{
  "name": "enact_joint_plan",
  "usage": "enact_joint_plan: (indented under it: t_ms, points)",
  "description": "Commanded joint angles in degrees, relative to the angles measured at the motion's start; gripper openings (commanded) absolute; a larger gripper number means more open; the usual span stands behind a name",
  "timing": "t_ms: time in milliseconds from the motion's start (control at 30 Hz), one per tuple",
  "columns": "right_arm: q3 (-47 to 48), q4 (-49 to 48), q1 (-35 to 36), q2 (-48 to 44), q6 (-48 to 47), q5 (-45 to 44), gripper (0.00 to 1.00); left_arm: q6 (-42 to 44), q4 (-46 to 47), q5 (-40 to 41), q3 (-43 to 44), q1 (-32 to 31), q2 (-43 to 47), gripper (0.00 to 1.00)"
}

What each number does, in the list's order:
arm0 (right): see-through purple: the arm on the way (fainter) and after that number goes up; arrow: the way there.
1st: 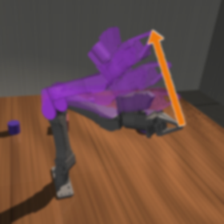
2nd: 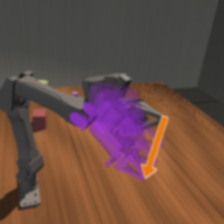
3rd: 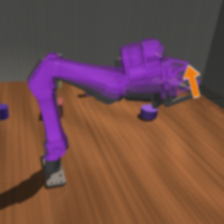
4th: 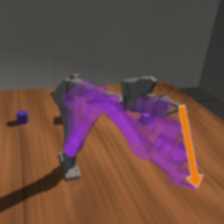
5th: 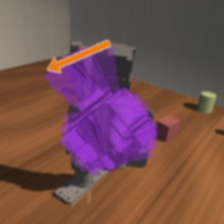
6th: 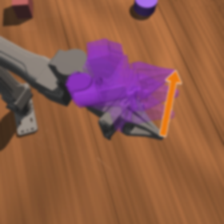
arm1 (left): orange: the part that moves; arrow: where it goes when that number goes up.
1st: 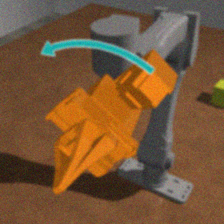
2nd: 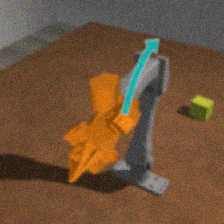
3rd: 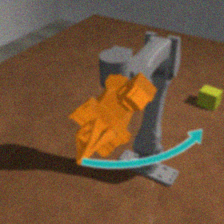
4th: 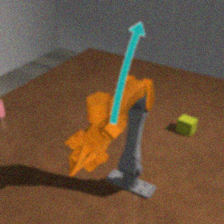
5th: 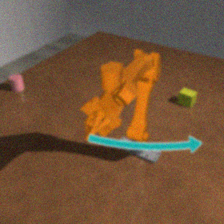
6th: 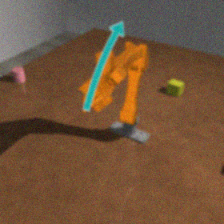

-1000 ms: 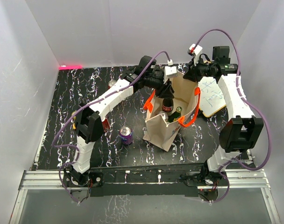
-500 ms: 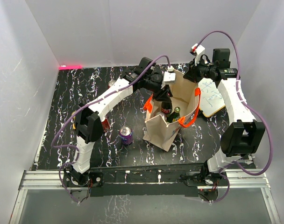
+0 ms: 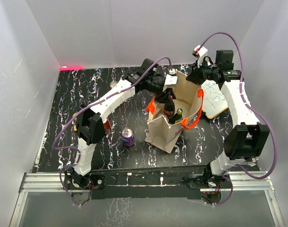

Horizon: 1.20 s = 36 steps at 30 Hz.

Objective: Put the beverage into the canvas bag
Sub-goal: Place the drink in the canvas bag.

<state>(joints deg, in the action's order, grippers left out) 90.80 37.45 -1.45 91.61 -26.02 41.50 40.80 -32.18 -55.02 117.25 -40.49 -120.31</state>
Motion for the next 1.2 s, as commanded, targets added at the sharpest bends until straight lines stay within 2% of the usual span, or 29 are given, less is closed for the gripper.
enact_joint_plan:
  t_ms: [0,233,533,767,1167]
  points:
    - [-0.3,-1.7,0.2,-3.3,-0.6,-0.2,0.08,2.4,-4.1,-4.4,1.8,-0.2,-1.7,0.0]
    - [-0.5,-1.7,0.3,-3.2,-0.8,-0.4,0.08,0.9,-3.2,-4.5,3.3,0.0,-3.5,0.01]
    - [-0.3,-1.7,0.3,-3.3,-1.8,-0.4,0.08,-9.7,6.2,-3.3,3.4,0.3,-3.4,0.27]
    - [-0.3,-1.7,0.3,-3.9,-2.4,-0.4,0.08,-14.8,10.9,-1.1,3.4,0.3,-3.8,0.36]
    - [-1.7,-2.8,0.3,-5.0,-2.2,-0.1,0.08,-16.4,12.2,-0.1,3.3,0.3,-3.2,0.51]
